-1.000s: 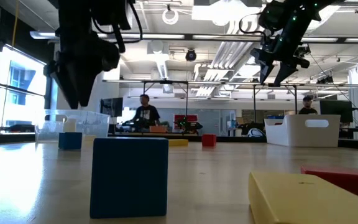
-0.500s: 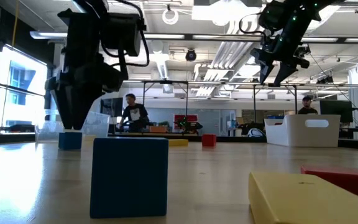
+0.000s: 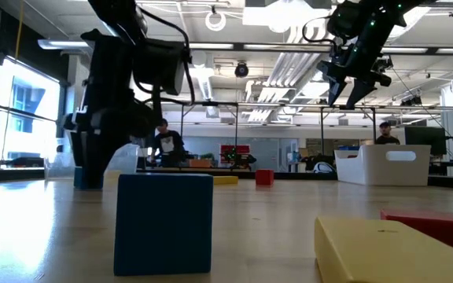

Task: Sort & place blocks by color
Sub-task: Put the blue block into the top white bin

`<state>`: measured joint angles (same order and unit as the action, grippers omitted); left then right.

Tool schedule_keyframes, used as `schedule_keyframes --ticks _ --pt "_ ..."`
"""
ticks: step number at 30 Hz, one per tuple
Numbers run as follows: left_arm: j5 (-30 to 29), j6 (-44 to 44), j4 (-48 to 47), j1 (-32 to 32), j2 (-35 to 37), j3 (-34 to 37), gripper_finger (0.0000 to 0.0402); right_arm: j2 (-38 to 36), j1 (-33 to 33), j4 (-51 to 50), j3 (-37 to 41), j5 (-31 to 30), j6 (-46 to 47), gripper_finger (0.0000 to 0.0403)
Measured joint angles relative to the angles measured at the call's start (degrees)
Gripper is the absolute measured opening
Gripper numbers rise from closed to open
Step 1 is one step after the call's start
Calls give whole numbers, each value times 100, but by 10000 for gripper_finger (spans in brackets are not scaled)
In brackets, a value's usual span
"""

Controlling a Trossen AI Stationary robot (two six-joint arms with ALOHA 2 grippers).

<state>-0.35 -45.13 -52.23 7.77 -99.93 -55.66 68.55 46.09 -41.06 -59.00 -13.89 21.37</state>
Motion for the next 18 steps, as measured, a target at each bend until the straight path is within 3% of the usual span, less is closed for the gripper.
schedule_keyframes --ticks 5,9,18 --pt "114 364 29 5 -10 -7 105 0 0 3 0 68 -1 245" --pt "251 724 220 33 -7 -8 104 0 0 9 0 326 -37 245" --pt "1097 1067 1175 454 -4 -12 104 0 -89 192 0 1530 -92 245"
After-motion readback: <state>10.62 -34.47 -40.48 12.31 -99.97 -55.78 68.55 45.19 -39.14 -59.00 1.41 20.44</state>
